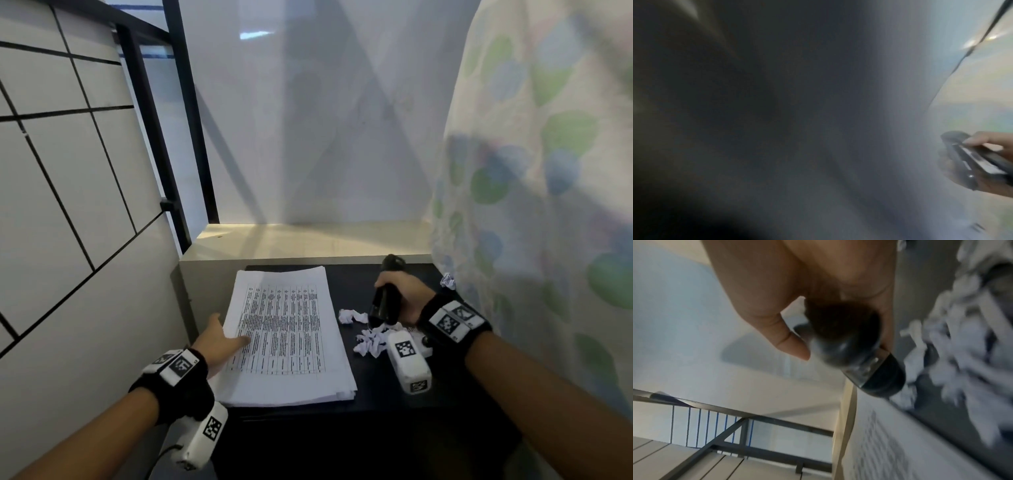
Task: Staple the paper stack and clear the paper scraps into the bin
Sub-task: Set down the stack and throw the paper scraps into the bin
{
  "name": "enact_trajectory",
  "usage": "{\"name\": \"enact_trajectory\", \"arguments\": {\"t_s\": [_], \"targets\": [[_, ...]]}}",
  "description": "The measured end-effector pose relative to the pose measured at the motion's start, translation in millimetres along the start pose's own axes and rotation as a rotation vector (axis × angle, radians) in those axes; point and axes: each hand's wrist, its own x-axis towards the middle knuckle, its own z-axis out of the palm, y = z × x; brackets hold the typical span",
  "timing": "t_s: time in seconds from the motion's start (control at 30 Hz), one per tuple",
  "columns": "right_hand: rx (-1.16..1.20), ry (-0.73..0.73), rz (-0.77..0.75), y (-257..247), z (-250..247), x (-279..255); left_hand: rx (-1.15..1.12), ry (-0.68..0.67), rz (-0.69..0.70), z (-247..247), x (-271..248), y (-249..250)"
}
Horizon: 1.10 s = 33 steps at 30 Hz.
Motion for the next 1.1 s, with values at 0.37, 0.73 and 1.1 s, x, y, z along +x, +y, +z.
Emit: {"name": "enact_trajectory", "arguments": {"t_s": [0.37, 0.73, 1.1], "targets": [[-0.93, 0.396, 0.108, 18.1, -102.9, -21.0, 0.96, -0.438, 0.373, 26.3, -52.4, 12.0], [-1.265, 0.375, 0.185, 32.9, -110.2, -20.3, 1.021, -0.428, 0.362, 27.1, -52.1, 23.7], [-1.365, 0.375, 0.048, -3.0, -110.2, 5.5, 0.925, -0.361, 0.529, 81.5, -22.5, 125.8]]}}
